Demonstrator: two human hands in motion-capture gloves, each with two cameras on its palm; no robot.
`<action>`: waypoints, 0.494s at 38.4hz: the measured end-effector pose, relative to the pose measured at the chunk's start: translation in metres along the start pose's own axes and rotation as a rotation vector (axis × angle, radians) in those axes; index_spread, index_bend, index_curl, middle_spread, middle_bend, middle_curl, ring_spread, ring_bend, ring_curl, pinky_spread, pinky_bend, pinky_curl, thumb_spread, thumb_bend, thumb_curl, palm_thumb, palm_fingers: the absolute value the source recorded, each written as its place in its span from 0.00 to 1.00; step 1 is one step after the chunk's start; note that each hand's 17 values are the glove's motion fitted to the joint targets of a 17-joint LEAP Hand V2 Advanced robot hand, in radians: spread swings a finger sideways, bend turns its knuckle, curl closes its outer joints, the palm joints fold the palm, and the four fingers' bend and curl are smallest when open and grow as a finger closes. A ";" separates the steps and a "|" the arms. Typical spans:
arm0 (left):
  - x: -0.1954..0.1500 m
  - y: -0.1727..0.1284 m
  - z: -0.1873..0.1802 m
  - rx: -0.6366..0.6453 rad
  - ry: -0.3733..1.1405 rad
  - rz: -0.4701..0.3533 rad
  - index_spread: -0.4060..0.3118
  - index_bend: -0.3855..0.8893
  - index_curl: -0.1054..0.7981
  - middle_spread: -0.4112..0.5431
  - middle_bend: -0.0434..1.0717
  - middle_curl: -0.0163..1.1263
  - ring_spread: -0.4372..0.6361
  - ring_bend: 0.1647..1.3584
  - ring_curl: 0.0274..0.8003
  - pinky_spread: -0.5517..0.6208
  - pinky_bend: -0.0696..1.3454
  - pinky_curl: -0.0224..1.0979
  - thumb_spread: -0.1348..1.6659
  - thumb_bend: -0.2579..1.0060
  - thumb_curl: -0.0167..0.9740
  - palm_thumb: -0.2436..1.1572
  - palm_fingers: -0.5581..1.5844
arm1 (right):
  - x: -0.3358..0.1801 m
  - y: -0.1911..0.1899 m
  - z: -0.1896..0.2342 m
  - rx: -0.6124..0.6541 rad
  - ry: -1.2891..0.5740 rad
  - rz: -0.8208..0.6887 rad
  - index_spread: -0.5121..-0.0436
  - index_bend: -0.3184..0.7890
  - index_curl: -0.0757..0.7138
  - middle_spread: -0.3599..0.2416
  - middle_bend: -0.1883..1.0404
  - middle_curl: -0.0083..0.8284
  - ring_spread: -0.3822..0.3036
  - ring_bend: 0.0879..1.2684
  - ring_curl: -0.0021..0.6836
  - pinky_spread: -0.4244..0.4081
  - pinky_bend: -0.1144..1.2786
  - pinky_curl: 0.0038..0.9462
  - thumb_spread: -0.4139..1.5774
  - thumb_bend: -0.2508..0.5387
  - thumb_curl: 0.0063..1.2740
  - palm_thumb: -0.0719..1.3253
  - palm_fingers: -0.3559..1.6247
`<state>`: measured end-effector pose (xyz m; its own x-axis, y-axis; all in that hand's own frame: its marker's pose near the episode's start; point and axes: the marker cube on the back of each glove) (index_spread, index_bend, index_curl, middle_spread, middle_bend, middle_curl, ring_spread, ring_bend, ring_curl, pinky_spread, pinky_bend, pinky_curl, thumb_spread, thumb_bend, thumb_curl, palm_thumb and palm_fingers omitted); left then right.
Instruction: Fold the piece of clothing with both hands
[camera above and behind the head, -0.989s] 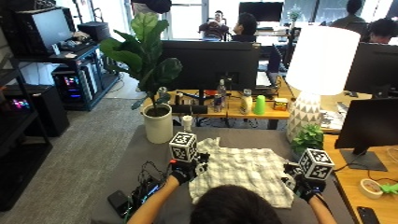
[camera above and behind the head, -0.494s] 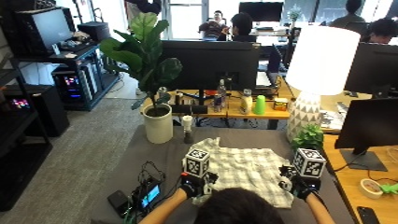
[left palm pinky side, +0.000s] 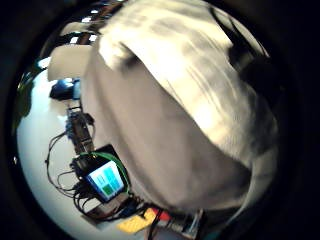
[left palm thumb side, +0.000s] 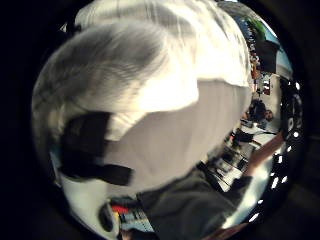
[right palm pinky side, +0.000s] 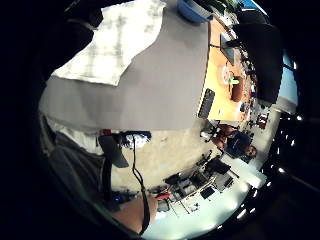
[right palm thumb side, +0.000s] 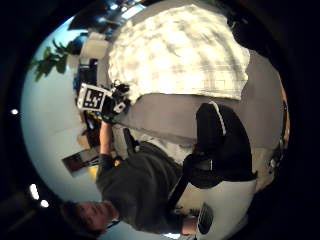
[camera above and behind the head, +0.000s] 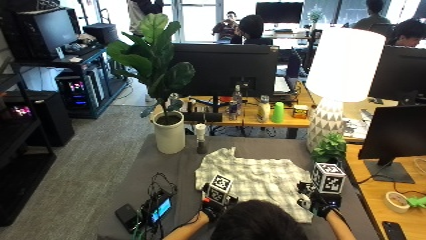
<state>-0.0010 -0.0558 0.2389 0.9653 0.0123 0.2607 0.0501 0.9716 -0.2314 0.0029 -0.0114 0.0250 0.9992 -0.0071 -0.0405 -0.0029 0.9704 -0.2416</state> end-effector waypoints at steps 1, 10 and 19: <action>-0.003 -0.009 0.000 0.068 -0.024 -0.014 0.48 0.56 0.42 0.47 0.35 0.24 0.49 0.40 0.36 0.61 0.37 0.30 0.63 0.27 0.27 0.36 0.56 | 0.000 -0.001 0.002 -0.003 0.001 0.000 0.51 0.41 0.46 0.58 0.32 0.46 0.58 0.19 0.49 0.76 0.27 0.34 0.85 0.58 0.24 0.53 0.48; -0.015 -0.034 -0.046 0.222 -0.034 -0.066 0.29 0.45 0.46 0.20 0.55 0.36 0.16 0.43 0.44 0.26 0.40 0.35 0.78 0.34 0.26 0.45 0.82 | -0.005 -0.019 0.026 -0.061 0.008 -0.034 0.51 0.41 0.46 0.58 0.32 0.47 0.60 0.19 0.50 0.77 0.26 0.35 0.85 0.53 0.25 0.54 0.48; -0.018 -0.047 -0.089 0.190 0.004 -0.075 0.23 0.44 0.51 0.13 0.56 0.42 0.10 0.43 0.50 0.19 0.40 0.39 0.86 0.34 0.22 0.45 0.82 | -0.021 -0.053 0.077 -0.161 0.043 -0.051 0.54 0.38 0.45 0.57 0.33 0.49 0.56 0.21 0.52 0.74 0.26 0.36 0.82 0.48 0.27 0.57 0.50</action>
<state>0.0021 -0.1224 0.1620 0.9616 -0.0626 0.2672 0.0733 0.9969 -0.0302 -0.0148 -0.0444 0.1129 0.9955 -0.0687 -0.0645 0.0376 0.9173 -0.3964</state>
